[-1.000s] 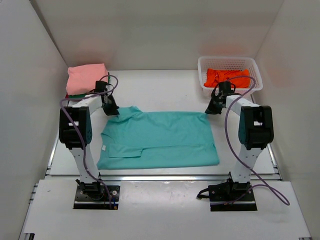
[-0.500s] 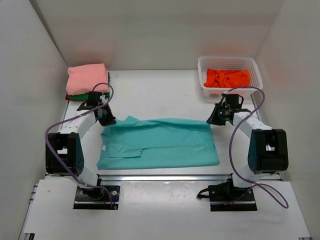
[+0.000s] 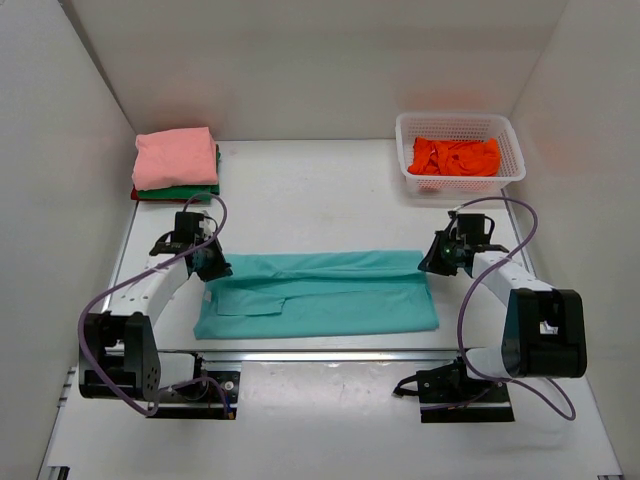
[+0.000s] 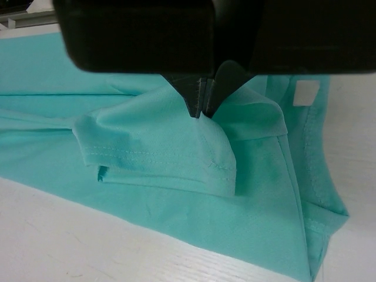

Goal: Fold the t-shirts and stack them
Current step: Fold the other side of the tshirt into a rectangle, then rotate the tshirt 90 degrees

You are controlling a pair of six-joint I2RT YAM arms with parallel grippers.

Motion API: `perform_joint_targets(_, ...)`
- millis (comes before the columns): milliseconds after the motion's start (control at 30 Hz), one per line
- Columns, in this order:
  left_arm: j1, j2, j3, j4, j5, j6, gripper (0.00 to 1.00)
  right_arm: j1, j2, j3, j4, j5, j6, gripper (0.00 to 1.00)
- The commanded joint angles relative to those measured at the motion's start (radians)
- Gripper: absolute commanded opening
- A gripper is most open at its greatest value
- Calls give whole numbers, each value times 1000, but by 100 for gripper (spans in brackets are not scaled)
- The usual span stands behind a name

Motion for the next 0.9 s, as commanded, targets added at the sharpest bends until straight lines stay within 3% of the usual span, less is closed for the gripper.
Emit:
perform_joint_targets(0, -3, -54, -28, -13, -27, -5, 0, 3, -36, -10, 53, 9, -22, 0)
perform_joint_targets(200, -4, -82, -46, -44, -40, -25, 0, -9, -48, -25, 28, 39, -5, 0)
perform_joint_targets(267, -4, -100, -54, -53, -31, -40, 0, -22, -56, -39, 34, 38, 4, 5)
perform_joint_targets(333, -18, -111, -61, -68, -21, -49, 0, -25, -66, -39, 18, 47, 1, 17)
perform_joint_targets(367, -18, -120, -66, -80, -20, -57, 8, -20, -64, -34, 18, 56, 1, 18)
perform_joint_targets(400, -30, -129, -65, -90, -21, -65, 24, -25, -65, -30, 15, 65, 7, 21)
perform_joint_targets(467, -40, -175, -63, -117, -32, -86, 38, -23, -67, -8, -7, 82, 10, 24)
perform_joint_targets(500, -47, -189, -65, -125, -32, -97, 57, -25, -68, -4, -7, 93, 9, 26)
perform_joint_targets(567, -50, -250, -61, -113, -32, -108, 69, -8, -51, 38, -16, 91, -11, 27)
perform_joint_targets(700, -50, -272, -86, -27, 34, -123, 57, 67, -4, 151, -30, 93, -64, 29)
perform_joint_targets(867, -87, -162, -97, 27, -32, -174, 54, 177, 137, 291, -59, 70, -134, 29)
